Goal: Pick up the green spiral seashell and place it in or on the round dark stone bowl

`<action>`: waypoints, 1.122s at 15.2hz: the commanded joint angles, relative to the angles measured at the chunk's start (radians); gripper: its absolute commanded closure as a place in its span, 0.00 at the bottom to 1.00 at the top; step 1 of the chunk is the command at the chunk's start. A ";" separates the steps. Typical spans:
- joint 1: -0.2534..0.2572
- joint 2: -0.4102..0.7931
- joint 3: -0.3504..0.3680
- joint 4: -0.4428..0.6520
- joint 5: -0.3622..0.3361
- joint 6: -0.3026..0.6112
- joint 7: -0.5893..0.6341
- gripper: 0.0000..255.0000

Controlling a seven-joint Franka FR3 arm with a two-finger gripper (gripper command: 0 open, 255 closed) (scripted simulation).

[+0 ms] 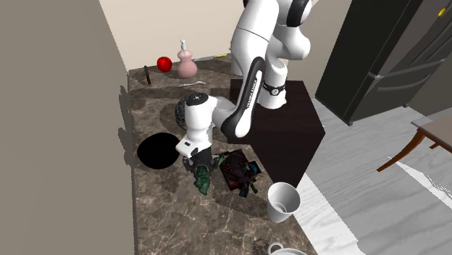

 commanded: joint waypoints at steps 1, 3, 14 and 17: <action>0.009 -0.022 -0.012 -0.006 -0.012 -0.017 0.011 1.00; 0.018 -0.045 -0.023 -0.011 -0.024 -0.035 0.021 1.00; -0.039 -0.112 -0.064 -0.012 -0.047 -0.111 -0.045 1.00; -0.103 -0.100 -0.068 0.007 -0.032 -0.128 -0.120 1.00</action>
